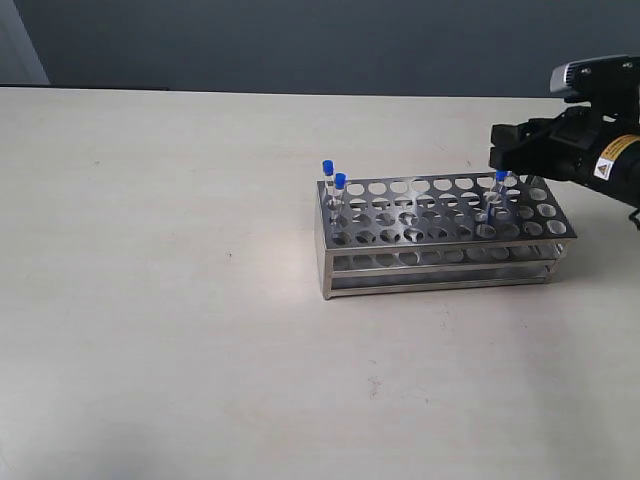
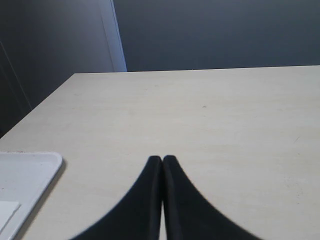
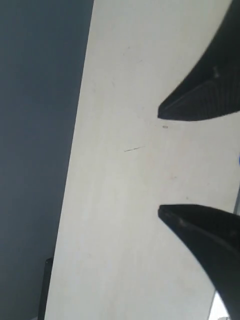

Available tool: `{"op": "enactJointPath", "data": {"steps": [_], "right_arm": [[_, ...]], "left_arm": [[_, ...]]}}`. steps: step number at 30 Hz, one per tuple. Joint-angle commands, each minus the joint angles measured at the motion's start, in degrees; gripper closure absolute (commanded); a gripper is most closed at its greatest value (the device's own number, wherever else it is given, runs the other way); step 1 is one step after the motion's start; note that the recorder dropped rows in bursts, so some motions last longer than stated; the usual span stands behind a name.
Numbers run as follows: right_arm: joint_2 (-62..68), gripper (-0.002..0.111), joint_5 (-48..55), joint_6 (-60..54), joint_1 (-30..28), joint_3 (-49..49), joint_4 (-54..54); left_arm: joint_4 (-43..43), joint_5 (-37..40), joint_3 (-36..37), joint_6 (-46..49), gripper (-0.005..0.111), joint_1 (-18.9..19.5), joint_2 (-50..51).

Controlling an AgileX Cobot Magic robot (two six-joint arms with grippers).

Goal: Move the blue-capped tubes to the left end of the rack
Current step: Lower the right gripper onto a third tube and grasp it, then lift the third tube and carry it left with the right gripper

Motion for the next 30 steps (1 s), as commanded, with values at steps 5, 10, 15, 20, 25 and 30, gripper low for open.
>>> {"op": "enactJointPath", "data": {"steps": [5,10,15,20,25,30], "right_arm": [[3.71,0.070,-0.57,0.22,-0.33,-2.42,-1.40],[3.71,0.109,-0.08,2.15,-0.33,-2.42,-1.40],[3.05,0.107,0.16,3.02,-0.33,-2.42,-1.40],[0.51,0.107,0.16,3.02,-0.33,-2.42,-1.40],[-0.78,0.107,0.16,3.02,-0.33,-2.42,-1.40],[-2.08,0.107,1.94,3.02,-0.33,-2.42,-1.40]], "left_arm": [[0.32,-0.64,0.09,-0.29,0.106,-0.22,-0.31],[0.32,-0.62,0.09,-0.29,0.106,-0.22,-0.31],[0.32,-0.50,0.09,-0.29,0.106,-0.22,-0.31],[0.32,-0.50,0.09,-0.29,0.106,-0.22,-0.31],[0.32,-0.49,0.09,-0.29,0.106,-0.22,-0.31],[0.32,-0.49,0.09,-0.29,0.106,-0.22,-0.31]]}}
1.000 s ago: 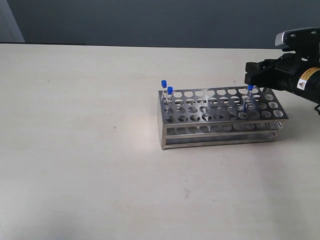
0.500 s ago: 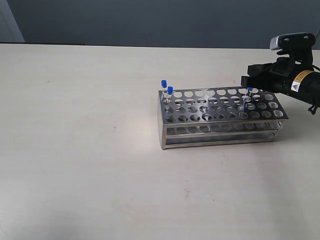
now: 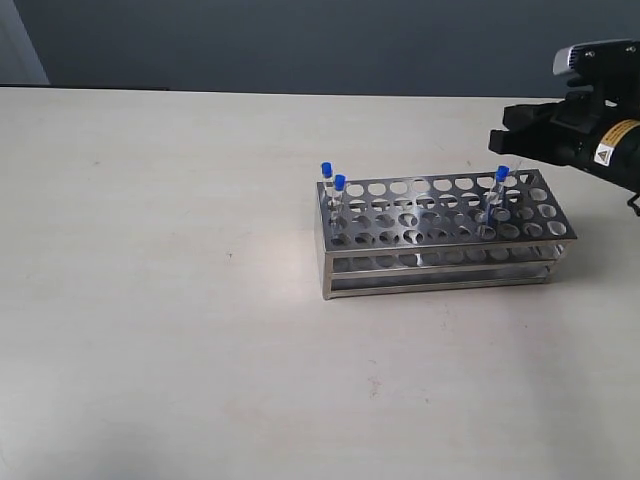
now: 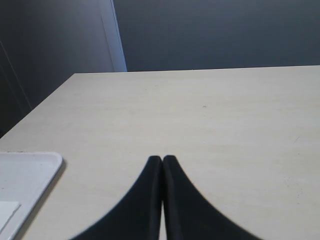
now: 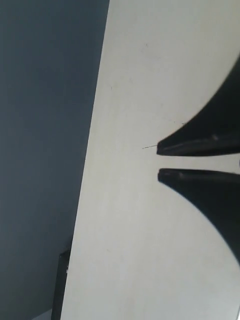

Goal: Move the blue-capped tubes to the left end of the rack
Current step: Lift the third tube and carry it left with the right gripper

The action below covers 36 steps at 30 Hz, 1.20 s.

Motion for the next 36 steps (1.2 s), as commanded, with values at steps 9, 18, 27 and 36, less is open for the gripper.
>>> {"op": "enactJointPath", "data": {"steps": [9,18,27,36], "right_arm": [[-5.21,0.107,2.33,2.12,-0.33,-0.26,-3.95],[-13.42,0.107,6.81,4.30,1.03,-0.26,-7.14],[-16.70,0.107,2.43,8.61,7.08,-0.26,-12.51],[-12.92,0.107,-4.61,9.01,14.57,-0.26,-12.97]], "left_arm": [[0.32,-0.49,0.09,-0.29,0.106,-0.22,-0.31],[0.32,-0.49,0.09,-0.29,0.106,-0.22,-0.31],[0.32,-0.49,0.09,-0.29,0.106,-0.22,-0.31],[0.32,-0.62,0.09,-0.29,0.106,-0.22,-0.31]]}}
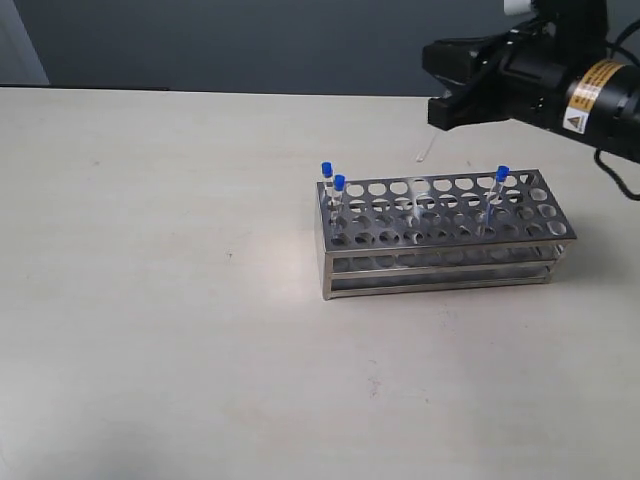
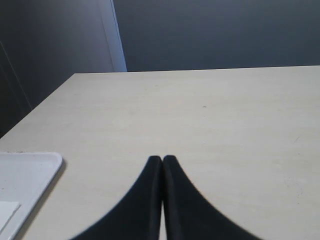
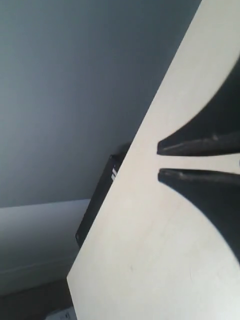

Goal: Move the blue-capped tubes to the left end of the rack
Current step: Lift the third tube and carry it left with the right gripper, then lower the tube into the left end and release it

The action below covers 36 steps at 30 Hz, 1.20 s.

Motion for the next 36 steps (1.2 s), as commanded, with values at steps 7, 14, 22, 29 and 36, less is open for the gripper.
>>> {"op": "enactJointPath", "data": {"steps": [7,14,22,29,36], "right_arm": [[6.25,0.107,-8.37,0.19,5.01,-0.40,-0.24],[6.74,0.107,-9.15,0.19,7.64,-0.40,-0.79],[8.26,0.107,-7.67,-0.16,10.77,-0.40,-1.06],[9.71,0.107,-6.56,-1.37,10.77,-0.53,-1.15],[11.14,0.107,-6.14,-4.62,10.77,-0.53,-1.05]], "left_arm": [[0.32,-0.62,0.09,-0.29,0.106,-0.22,-0.31],[0.32,-0.50,0.09,-0.29,0.106,-0.22,-0.31],[0.32,-0.50,0.09,-0.29,0.106,-0.22,-0.31],[0.32,-0.50,0.09,-0.29,0.106,-0.22,-0.31],[0.32,-0.50,0.09,-0.29,0.106,-0.22,-0.31]]}}
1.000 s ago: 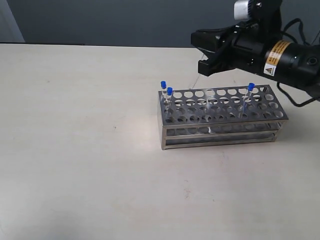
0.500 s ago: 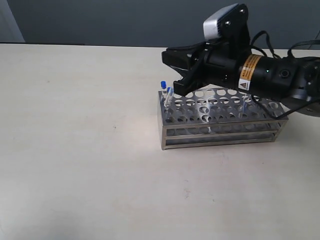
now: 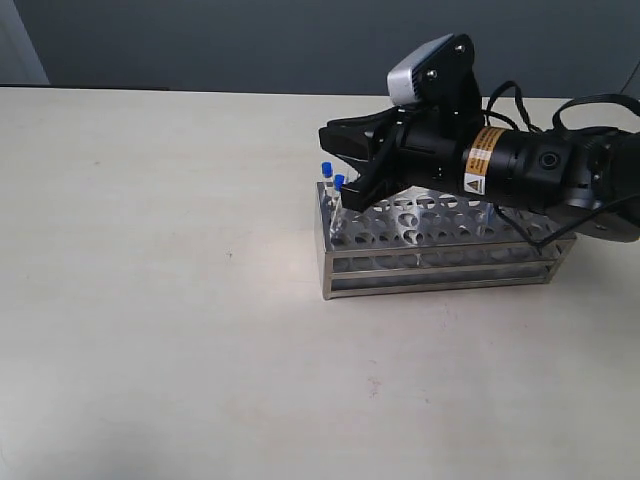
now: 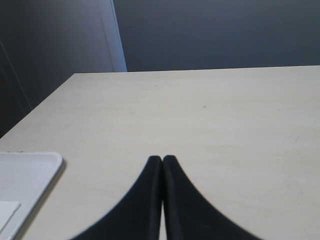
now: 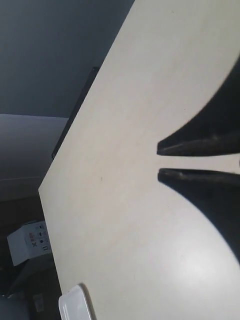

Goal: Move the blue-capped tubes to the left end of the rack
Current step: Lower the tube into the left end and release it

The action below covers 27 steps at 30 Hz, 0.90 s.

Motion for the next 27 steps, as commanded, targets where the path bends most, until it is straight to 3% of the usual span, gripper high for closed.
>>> {"op": "enactJointPath", "data": {"steps": [1,27], "right_arm": [[1.04,0.107,0.48,-2.84,0.03,-0.29,-0.03],[1.62,0.107,1.39,-6.47,0.03,-0.29,2.76]], "left_arm": [[0.32,-0.50,0.09,-0.29,0.106,-0.22,-0.31],[0.32,-0.50,0.09,-0.29,0.106,-0.22,-0.31]]}}
